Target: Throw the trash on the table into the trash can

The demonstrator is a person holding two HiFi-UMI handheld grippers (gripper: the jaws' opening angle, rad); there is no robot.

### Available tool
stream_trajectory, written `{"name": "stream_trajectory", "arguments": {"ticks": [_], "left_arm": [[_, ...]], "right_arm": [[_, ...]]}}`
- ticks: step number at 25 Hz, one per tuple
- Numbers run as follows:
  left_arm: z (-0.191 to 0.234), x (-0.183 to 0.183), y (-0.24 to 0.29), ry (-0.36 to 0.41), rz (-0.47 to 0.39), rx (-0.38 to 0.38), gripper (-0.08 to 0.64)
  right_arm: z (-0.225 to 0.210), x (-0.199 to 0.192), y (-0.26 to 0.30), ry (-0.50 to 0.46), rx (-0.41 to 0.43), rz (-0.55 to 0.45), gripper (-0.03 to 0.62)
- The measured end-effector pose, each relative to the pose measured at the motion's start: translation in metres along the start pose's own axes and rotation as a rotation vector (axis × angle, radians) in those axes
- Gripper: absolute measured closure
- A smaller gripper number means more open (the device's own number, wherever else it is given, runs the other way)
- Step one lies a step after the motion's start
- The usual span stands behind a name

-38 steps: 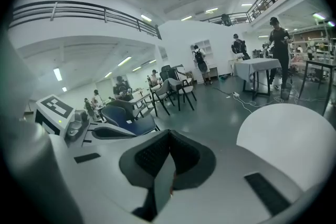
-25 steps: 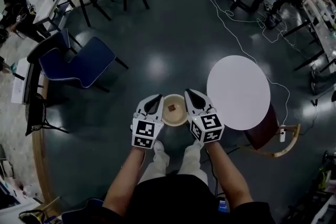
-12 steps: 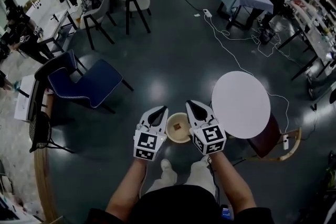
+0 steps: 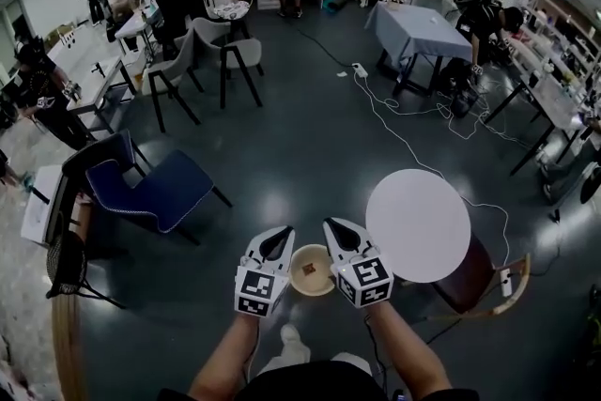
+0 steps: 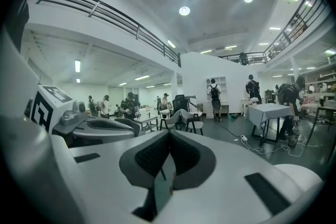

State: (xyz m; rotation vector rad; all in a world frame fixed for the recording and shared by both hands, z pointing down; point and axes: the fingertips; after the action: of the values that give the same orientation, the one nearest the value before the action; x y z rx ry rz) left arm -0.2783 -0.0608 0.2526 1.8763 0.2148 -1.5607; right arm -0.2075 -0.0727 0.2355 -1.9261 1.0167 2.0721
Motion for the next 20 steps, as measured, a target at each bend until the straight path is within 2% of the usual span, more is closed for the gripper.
{"name": "stream_trajectory", "arguments": {"ticks": [10,20], "left_arm": [[-0.068,0.038,-0.019,0.023,-0.047,0.015,0.546],[-0.137,0.05,-0.056,0.054,-0.058,0.056,0.546]], "right_arm": [[-0.025,0.007,-0.07,-0.013,0.013,-0.051,0.574],[-0.016,-0.001,-0.147,-0.029,0.046,-0.098,0.574]]}}
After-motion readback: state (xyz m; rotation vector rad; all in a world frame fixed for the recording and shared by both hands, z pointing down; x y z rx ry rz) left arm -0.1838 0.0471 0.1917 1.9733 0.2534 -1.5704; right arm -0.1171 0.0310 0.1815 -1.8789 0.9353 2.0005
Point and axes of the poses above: the fingertips, and each gripper's own axes: y forward along the fingers, z to its left, x out of its top, and after that the axes turned 12 degrees about z, right-handed
